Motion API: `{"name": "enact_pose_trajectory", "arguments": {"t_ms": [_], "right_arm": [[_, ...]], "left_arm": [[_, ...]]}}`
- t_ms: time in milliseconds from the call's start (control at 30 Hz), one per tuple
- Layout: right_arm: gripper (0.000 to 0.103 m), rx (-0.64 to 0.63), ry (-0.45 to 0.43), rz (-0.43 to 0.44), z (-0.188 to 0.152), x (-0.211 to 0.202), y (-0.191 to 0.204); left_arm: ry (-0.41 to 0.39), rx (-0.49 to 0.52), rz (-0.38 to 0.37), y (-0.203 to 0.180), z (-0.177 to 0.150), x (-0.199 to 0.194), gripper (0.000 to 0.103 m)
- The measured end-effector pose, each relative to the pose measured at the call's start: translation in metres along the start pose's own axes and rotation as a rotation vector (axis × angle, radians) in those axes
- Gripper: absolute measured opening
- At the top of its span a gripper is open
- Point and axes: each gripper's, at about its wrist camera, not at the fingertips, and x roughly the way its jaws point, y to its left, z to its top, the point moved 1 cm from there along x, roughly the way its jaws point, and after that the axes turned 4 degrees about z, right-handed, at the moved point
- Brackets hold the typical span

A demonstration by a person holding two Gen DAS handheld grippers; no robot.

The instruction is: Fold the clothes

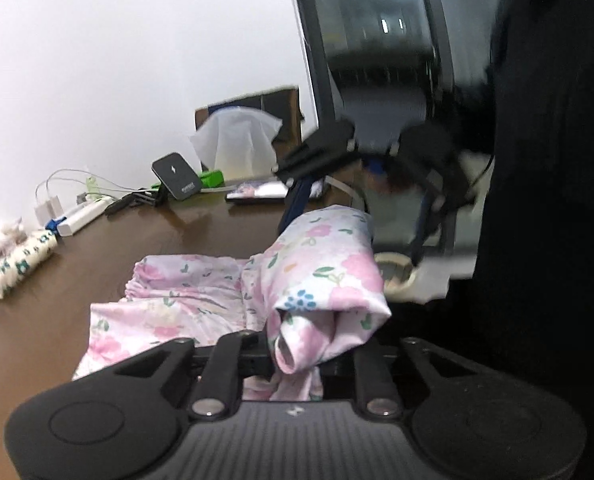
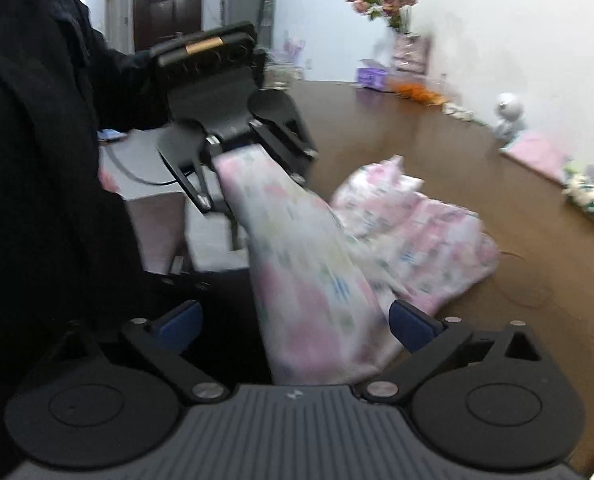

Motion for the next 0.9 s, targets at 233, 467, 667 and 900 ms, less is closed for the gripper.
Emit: {"name": "enact_pose_trajectory", "arguments": {"t_ms": [233,467,667,900], "right_arm": [[0.087,-0.083,-0.129,0.015,0.006,0.014,-0.018],[0.033,0.383,-0.189,0.385,0.012,0.028,-0.081],[0.041,0.922,-0.259,0.400,-0.012,0.045,-0.127],[0.082,0.953,-0.475,0.235,-0.023,0.016,-0.130]], "left_arm": [[-0.073,-0.264,-0.187,0.033,-0.005,-0.020,0.013],[-0.036,-0.745,-0.192,0.090,-0.026,-0.022,0.058],[-0.028,-1.016,-0.039,0.106,-0.030,-0.012,0.052],[-0.043,-1.298,0.001,0.113,-0.048,-0.006,0.021]]}}
